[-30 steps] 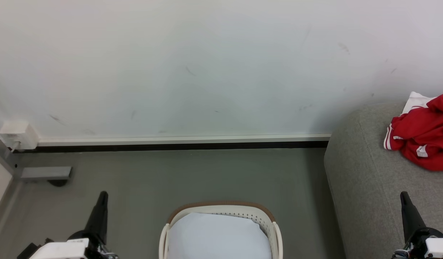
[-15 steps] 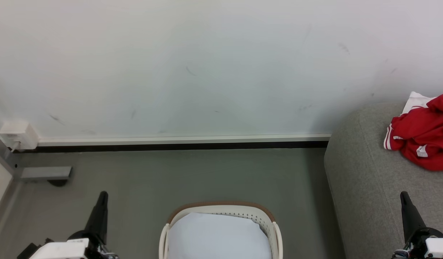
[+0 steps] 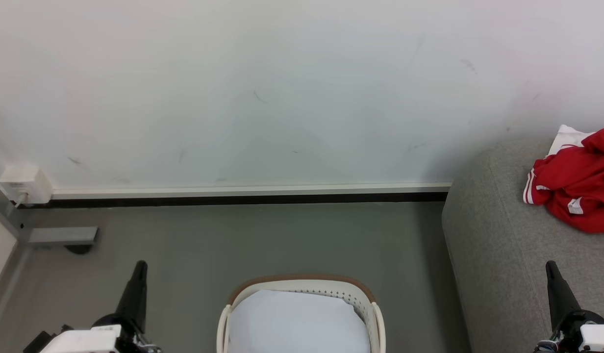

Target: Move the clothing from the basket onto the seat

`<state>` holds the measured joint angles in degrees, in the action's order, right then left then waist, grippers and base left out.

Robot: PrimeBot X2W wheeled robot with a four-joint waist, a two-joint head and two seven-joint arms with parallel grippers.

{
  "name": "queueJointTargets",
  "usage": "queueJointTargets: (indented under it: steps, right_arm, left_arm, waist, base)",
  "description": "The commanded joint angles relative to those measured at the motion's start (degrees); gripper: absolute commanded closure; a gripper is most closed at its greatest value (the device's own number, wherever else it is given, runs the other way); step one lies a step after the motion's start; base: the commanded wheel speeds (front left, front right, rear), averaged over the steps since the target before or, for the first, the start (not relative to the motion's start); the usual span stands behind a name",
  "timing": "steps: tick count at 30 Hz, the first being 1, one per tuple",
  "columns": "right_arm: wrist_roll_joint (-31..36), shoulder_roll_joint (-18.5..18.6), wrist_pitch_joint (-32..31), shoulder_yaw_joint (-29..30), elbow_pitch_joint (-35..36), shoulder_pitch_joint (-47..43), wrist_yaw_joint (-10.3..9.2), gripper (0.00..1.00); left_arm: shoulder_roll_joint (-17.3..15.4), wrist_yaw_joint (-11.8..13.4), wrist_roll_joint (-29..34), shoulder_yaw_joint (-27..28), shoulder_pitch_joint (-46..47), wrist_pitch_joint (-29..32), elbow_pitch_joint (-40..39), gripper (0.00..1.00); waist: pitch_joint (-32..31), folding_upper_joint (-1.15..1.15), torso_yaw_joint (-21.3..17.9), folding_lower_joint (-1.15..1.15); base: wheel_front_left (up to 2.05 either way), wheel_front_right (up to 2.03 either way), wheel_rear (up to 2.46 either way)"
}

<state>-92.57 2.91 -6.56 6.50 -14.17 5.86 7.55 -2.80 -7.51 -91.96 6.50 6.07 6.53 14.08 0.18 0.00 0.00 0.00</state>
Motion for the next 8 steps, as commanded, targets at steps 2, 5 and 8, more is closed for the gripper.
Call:
queueJointTargets:
  steps: [2, 5, 8]
  right_arm:
    - [0.37, -0.02, -0.2, 0.26, 0.3, 0.77, -0.12, 1.0]
    - [0.37, -0.02, -0.2, 0.26, 0.3, 0.77, -0.12, 1.0]
    - [0.38, -0.02, -0.2, 0.26, 0.3, 0.77, -0.12, 1.0]
  left_arm:
    - [-0.15, 0.04, -0.85, 0.1, 0.43, 0.19, -0.03, 1.0]
    - [-0.15, 0.04, -0.85, 0.1, 0.43, 0.19, -0.03, 1.0]
    - [-0.15, 0.04, -0.85, 0.1, 0.43, 0.19, -0.03, 1.0]
  waist:
    - [0.0, 0.0, 0.0, 0.0]
    - [0.0, 0.0, 0.0, 0.0]
    - [0.0, 0.0, 0.0, 0.0]
  base:
    - [0.0, 0.0, 0.0]
    - [0.0, 0.0, 0.0]
    - [0.0, 0.0, 0.0]
